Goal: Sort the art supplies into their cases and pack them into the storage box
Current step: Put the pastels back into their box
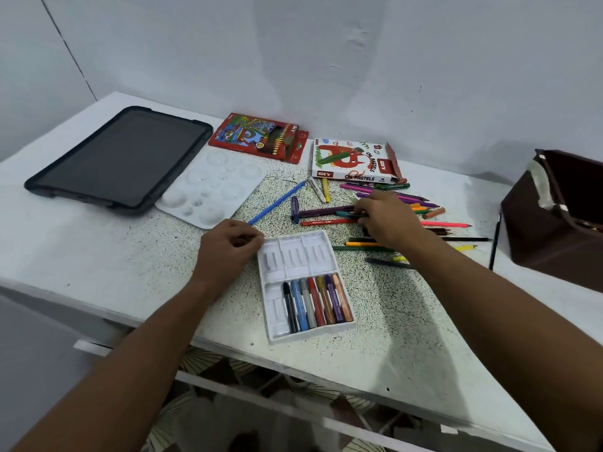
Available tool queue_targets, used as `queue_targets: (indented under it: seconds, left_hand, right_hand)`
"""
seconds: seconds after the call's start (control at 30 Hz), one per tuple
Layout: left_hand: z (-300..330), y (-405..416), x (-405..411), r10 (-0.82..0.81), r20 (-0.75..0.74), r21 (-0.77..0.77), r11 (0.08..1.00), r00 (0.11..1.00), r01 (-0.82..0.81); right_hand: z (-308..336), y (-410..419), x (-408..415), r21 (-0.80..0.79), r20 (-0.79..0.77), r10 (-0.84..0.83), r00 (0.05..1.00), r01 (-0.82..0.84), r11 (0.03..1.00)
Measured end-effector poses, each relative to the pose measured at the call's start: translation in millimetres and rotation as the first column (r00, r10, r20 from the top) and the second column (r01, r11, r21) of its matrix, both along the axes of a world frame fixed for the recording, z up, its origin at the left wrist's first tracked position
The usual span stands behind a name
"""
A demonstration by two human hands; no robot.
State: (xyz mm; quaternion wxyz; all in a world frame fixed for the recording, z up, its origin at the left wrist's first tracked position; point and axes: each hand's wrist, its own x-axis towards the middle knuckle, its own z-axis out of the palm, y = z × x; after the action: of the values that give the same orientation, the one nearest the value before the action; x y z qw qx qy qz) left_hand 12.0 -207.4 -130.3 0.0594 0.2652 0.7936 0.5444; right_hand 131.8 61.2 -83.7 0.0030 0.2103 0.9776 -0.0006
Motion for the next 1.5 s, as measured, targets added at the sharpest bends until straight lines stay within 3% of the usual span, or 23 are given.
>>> queue_targets:
  seconds: [0.1, 0.2, 0.3, 0.37, 0.83, 1.5]
  left_hand:
    - [0.1, 0.8, 0.0, 0.000, 0.001, -0.001, 1.000, 1.000, 0.000]
    - [0.7, 1.3, 0.7, 0.015, 0.018, 0.000, 1.000, 1.000, -0.015]
    - [0.9, 2.0, 0.4, 0.023, 0.028, -0.006, 1.000, 0.999, -0.023]
    - [0.8, 2.1, -0.4, 0.020, 0.032, -0.003, 1.000, 0.999, -0.020]
    - [-2.9, 0.8, -2.7, 0.020, 0.063, 0.021, 1.000, 0.998, -0.021]
    - [-0.4, -1.0, -5.5, -0.009, 0.103, 0.013, 1.000, 0.995, 0.007]
  right_hand:
    - [9.1, -9.2, 1.4, -0.058, -0.074, -0.032, 0.997, 0.028, 0.998]
    - [31.8, -46.5, 12.7, -0.309, -0.154, -0.051, 0.987, 0.001, 0.951]
    - [47.2, -96.0, 33.6, -0.586, 0.025, 0.021, 0.999, -0.002, 0.810]
    - [48.1, -120.7, 44.5, -0.655, 0.082, 0.084, 0.993, -0.009, 0.755]
    - [21.2, -174.6, 39.4, -0.559, 0.020, 0.121, 0.993, -0.089, 0.824]
    - [10.1, -169.6, 43.5, -0.574, -0.029, 0.141, 0.990, -0.132, 0.808]
